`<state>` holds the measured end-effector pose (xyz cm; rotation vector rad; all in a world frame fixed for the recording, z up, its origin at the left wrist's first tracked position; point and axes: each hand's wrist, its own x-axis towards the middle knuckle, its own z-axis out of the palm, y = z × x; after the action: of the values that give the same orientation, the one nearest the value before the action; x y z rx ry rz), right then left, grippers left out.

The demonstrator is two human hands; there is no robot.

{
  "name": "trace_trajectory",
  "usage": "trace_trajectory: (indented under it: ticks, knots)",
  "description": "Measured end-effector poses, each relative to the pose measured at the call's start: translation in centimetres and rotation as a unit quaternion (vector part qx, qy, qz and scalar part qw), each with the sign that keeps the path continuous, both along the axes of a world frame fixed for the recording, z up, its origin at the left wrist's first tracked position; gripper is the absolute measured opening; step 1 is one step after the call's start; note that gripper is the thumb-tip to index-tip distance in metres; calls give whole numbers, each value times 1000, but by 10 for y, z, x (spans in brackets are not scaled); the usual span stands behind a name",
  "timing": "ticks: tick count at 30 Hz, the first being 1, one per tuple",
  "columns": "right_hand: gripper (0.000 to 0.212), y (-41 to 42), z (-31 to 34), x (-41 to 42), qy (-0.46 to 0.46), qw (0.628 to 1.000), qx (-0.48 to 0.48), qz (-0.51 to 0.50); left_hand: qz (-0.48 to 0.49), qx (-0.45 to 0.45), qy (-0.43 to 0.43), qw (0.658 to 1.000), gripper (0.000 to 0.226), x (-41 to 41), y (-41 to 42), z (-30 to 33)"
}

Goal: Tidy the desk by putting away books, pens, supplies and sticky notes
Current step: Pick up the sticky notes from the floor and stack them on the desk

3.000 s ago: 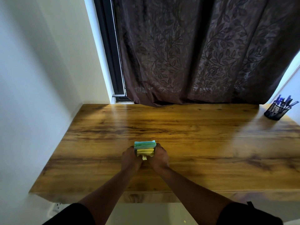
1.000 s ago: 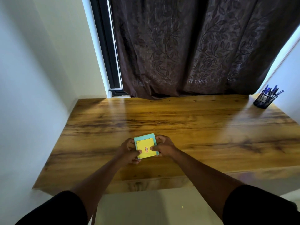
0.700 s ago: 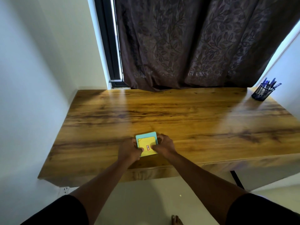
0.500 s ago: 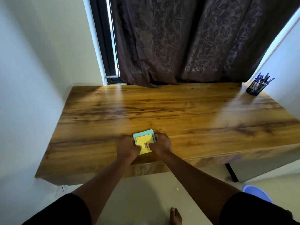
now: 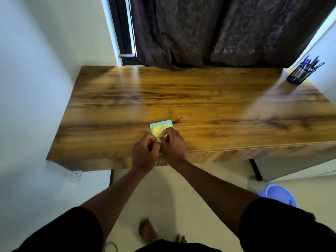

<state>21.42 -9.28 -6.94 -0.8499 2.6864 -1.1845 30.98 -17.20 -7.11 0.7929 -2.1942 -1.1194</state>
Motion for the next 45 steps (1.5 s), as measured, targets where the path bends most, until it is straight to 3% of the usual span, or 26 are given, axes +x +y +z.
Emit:
trace_trajectory:
  ticks: [4, 6, 8, 9, 11, 13, 17, 20, 22, 25, 28, 39, 45]
  knots:
    - [21, 22, -21, 30, -41, 998, 12, 53, -40, -13, -29, 999, 29, 42, 23, -30]
    - [35, 35, -40, 39, -91, 993, 37, 66, -19, 70, -88, 994, 32, 57, 25, -56]
    - [33, 44, -59, 41, -206, 974, 69, 70, 32, 227, -137, 964, 34, 60, 24, -74]
    - [26, 47, -66, 40, -289, 953, 72, 59, 68, 324, -142, 933, 37, 57, 21, -79]
    - [20, 51, -73, 34, -444, 895, 46, -10, 141, 526, -125, 830, 48, 51, 12, -84]
    - [28, 50, -79, 24, -556, 826, 9, -93, 179, 642, -76, 742, 53, 46, 1, -87]
    - [37, 42, -98, 6, -662, 695, -112, -258, 264, 714, 66, 646, 60, 43, -15, -97]
    - [50, 36, -109, 0, -674, 626, -191, -344, 313, 746, 133, 573, 62, 44, -27, -105]
    - [61, 31, -112, -3, -681, 584, -239, -370, 325, 755, 152, 548, 64, 44, -33, -113]
    - [68, 22, -115, -4, -689, 540, -285, -389, 313, 761, 164, 543, 61, 41, -38, -121]
    - [68, 15, -117, -1, -684, 522, -312, -402, 300, 768, 187, 534, 60, 39, -41, -127]
    - [71, 37, -114, 14, -690, 516, -341, -376, 294, 766, 187, 540, 67, 52, -27, -126]
    - [69, 63, -117, 36, -705, 510, -336, -360, 249, 765, 177, 567, 79, 84, -2, -129]
